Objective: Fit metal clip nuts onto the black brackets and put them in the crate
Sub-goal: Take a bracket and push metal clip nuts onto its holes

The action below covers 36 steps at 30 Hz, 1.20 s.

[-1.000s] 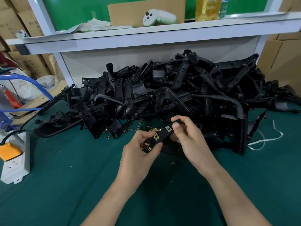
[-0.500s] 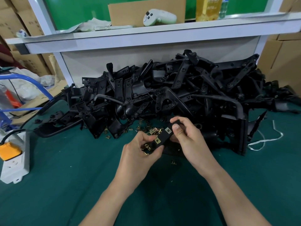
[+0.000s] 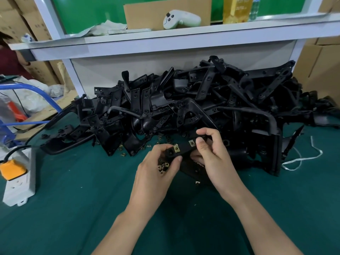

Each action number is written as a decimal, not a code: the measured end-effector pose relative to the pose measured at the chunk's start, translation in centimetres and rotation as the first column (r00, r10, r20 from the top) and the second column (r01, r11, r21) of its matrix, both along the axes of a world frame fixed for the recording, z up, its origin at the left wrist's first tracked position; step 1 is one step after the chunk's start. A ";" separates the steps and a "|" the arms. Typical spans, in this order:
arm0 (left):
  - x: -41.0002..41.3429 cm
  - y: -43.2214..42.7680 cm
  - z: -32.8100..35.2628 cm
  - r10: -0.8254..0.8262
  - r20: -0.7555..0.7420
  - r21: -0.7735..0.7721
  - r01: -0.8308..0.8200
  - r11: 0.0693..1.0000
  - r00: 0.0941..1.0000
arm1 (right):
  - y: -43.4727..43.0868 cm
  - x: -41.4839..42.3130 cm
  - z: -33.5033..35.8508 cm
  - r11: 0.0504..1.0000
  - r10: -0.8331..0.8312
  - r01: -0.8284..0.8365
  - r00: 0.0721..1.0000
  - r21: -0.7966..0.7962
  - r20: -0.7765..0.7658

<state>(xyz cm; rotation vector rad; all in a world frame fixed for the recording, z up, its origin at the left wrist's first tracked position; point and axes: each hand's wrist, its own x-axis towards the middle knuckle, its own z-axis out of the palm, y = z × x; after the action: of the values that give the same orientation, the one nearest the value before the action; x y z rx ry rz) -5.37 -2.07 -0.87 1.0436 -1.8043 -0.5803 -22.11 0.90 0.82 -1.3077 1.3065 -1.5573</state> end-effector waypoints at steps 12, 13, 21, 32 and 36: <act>0.1 0.2 -0.1 -0.049 0.035 0.018 0.048 0.999 0.998 | 0.6 1.2 0.3 0.998 -0.015 0.037 0.941 0.057 -0.339; 0.1 0.3 -0.1 -0.046 0.043 0.027 0.045 0.999 0.998 | 0.7 1.4 0.4 0.998 -0.036 0.055 0.931 0.041 -0.364; -0.1 0.8 0.4 -0.022 0.119 0.019 0.020 1.000 0.993 | 1.3 2.4 1.2 0.965 -0.138 0.241 0.799 0.102 -0.585; -0.1 0.9 0.1 -0.006 0.184 -0.005 0.007 1.000 0.983 | 1.5 3.5 2.1 0.908 -0.176 0.413 0.534 0.074 -0.827; -0.3 0.9 0.0 -0.010 0.192 -0.001 0.010 1.000 0.981 | 1.3 3.4 2.1 0.912 -0.151 0.398 0.557 0.103 -0.816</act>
<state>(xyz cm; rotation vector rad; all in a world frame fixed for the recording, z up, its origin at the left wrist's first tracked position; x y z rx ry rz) -5.68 -1.20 -0.84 1.1220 -1.9777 -0.4979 -18.72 2.22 2.95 -1.7523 2.3034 -0.8660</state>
